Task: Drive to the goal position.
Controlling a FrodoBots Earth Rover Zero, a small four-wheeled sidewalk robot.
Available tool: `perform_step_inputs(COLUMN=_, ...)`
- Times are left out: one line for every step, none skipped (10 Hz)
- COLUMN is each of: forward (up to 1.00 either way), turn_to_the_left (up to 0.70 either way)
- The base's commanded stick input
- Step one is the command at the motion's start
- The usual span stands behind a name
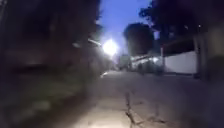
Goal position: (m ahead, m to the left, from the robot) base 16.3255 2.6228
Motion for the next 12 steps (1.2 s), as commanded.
perform_step_inputs(forward=0.70, turn_to_the_left=0.00)
perform_step_inputs(forward=0.70, turn_to_the_left=0.00)
perform_step_inputs(forward=0.70, turn_to_the_left=-0.03)
perform_step_inputs(forward=0.70, turn_to_the_left=-0.16)
perform_step_inputs(forward=0.70, turn_to_the_left=-0.29)
perform_step_inputs(forward=0.70, turn_to_the_left=-0.26)
perform_step_inputs(forward=0.70, turn_to_the_left=-0.11)
perform_step_inputs(forward=0.70, turn_to_the_left=0.00)
perform_step_inputs(forward=0.70, turn_to_the_left=0.00)
perform_step_inputs(forward=0.70, turn_to_the_left=0.00)
perform_step_inputs(forward=0.70, turn_to_the_left=-0.04)
perform_step_inputs(forward=0.70, turn_to_the_left=-0.09)
